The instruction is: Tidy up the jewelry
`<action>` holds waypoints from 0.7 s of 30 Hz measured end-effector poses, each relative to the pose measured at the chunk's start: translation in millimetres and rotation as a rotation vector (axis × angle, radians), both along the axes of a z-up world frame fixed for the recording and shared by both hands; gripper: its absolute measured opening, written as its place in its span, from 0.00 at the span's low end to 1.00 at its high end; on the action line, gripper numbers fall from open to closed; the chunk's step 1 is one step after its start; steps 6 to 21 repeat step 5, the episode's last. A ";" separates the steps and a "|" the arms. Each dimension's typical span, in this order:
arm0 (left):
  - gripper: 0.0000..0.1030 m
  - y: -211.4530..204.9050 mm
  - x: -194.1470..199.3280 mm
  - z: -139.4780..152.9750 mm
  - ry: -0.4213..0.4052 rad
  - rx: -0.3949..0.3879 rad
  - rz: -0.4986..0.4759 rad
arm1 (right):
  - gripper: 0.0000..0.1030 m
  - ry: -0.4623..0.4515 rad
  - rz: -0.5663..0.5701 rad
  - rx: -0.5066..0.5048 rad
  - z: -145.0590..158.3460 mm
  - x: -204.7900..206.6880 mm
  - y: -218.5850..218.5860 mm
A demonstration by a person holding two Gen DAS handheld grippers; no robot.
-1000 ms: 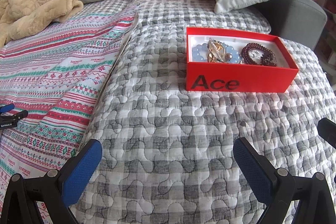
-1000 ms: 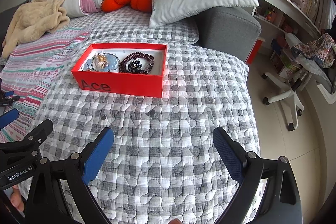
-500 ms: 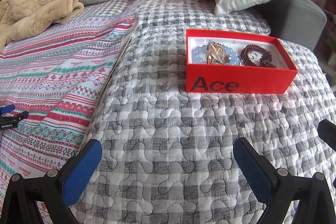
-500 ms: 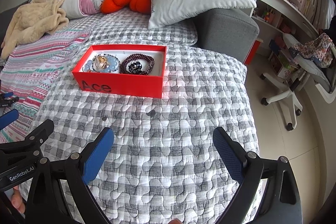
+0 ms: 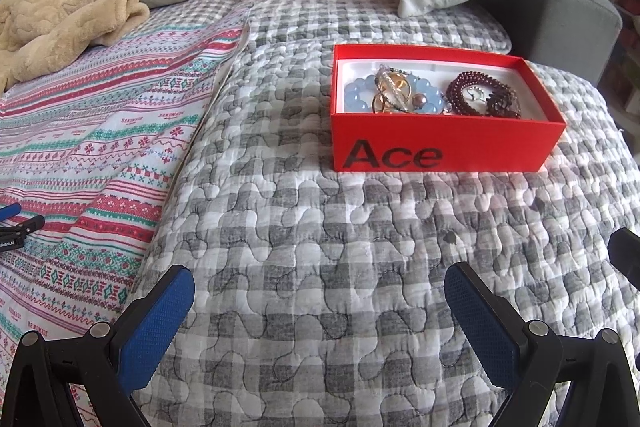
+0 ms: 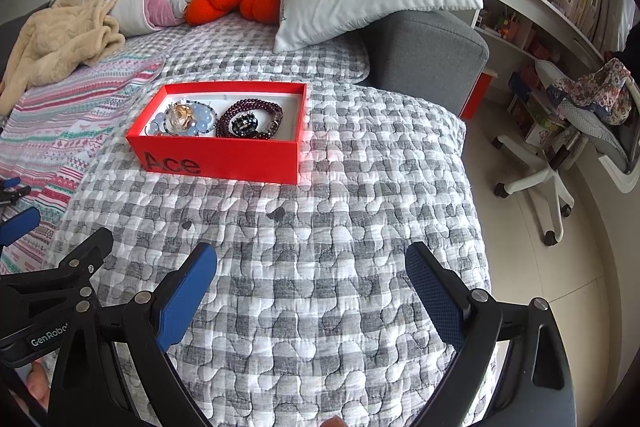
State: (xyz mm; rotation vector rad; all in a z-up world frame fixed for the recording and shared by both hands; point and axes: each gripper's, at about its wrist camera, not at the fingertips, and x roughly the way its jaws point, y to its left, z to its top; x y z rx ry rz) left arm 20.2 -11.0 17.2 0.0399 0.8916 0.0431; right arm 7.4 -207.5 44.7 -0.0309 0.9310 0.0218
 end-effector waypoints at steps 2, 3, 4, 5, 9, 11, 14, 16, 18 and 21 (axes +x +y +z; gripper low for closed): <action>1.00 -2.4 0.9 -1.8 0.002 0.003 -0.002 | 0.94 0.005 -0.002 0.001 -2.1 1.3 -1.6; 1.00 -3.2 1.8 -3.3 0.002 0.009 -0.001 | 0.94 0.008 -0.005 0.003 -4.2 2.2 -2.0; 1.00 -3.8 3.3 -5.4 -0.004 0.005 -0.001 | 0.94 0.011 -0.011 0.010 -7.3 3.9 -2.9; 1.00 -3.5 6.7 -9.0 -0.005 -0.008 -0.005 | 0.94 0.017 -0.021 0.018 -12.2 6.7 -2.4; 1.00 -3.5 6.7 -9.0 -0.005 -0.008 -0.005 | 0.94 0.017 -0.021 0.018 -12.2 6.7 -2.4; 1.00 -3.5 6.7 -9.0 -0.005 -0.008 -0.005 | 0.94 0.017 -0.021 0.018 -12.2 6.7 -2.4; 1.00 -3.5 6.7 -9.0 -0.005 -0.008 -0.005 | 0.94 0.017 -0.021 0.018 -12.2 6.7 -2.4; 1.00 -3.5 6.7 -9.0 -0.005 -0.008 -0.005 | 0.94 0.017 -0.021 0.018 -12.2 6.7 -2.4; 1.00 -3.5 6.7 -9.0 -0.005 -0.008 -0.005 | 0.94 0.017 -0.021 0.018 -12.2 6.7 -2.4; 1.00 -3.5 6.7 -9.0 -0.005 -0.008 -0.005 | 0.94 0.017 -0.021 0.018 -12.2 6.7 -2.4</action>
